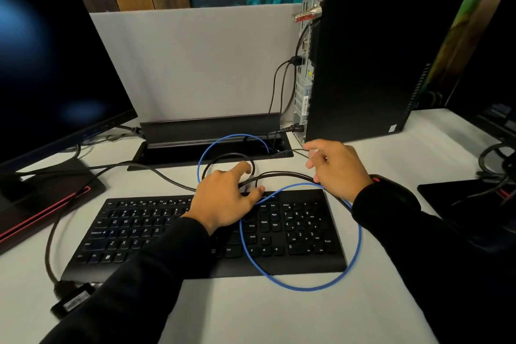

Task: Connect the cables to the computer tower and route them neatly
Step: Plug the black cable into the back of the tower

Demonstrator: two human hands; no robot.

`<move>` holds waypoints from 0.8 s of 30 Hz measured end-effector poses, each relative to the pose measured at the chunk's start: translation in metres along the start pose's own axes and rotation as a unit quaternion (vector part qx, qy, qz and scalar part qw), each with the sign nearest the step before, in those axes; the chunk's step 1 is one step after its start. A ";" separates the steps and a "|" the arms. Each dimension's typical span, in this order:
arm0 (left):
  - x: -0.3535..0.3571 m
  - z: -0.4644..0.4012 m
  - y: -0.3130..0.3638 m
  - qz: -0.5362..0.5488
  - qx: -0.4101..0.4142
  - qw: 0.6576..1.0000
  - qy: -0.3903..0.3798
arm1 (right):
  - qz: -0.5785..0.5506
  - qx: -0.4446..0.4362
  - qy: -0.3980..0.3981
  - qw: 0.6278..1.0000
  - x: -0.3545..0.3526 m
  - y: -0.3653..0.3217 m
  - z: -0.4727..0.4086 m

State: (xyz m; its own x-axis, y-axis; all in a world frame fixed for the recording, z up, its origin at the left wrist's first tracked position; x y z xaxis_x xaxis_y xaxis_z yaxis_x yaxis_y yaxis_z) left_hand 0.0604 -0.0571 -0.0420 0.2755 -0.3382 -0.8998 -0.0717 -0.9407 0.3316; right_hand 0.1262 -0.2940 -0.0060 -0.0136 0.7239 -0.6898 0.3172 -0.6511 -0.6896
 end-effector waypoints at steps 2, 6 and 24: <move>-0.001 0.000 0.000 0.016 0.009 1.000 0.001 | 0.010 -0.012 -0.035 0.999 0.003 -0.002 0.000; -0.005 -0.005 -0.002 0.031 0.013 0.999 -0.029 | 0.010 -0.002 -0.068 0.998 0.003 -0.001 -0.002; 0.028 -0.152 0.030 -0.062 -0.109 0.971 -0.202 | -0.142 0.015 -0.036 0.989 0.002 0.005 -0.016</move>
State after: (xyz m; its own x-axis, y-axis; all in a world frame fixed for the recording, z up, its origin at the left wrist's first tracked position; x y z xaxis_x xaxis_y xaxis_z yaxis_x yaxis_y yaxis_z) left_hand 0.2115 -0.0909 -0.0145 -0.1332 -0.2467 -0.9599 0.1541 -0.9619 0.2258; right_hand 0.1427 -0.2920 -0.0077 -0.1649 0.8610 -0.4812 0.2630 -0.4318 -0.8628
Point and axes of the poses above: each hand's wrist, its own z-axis away from the middle knuckle, its own x-axis out of the palm, y = z × x, the point moved 2 cm from there along -z, towards the middle knuckle
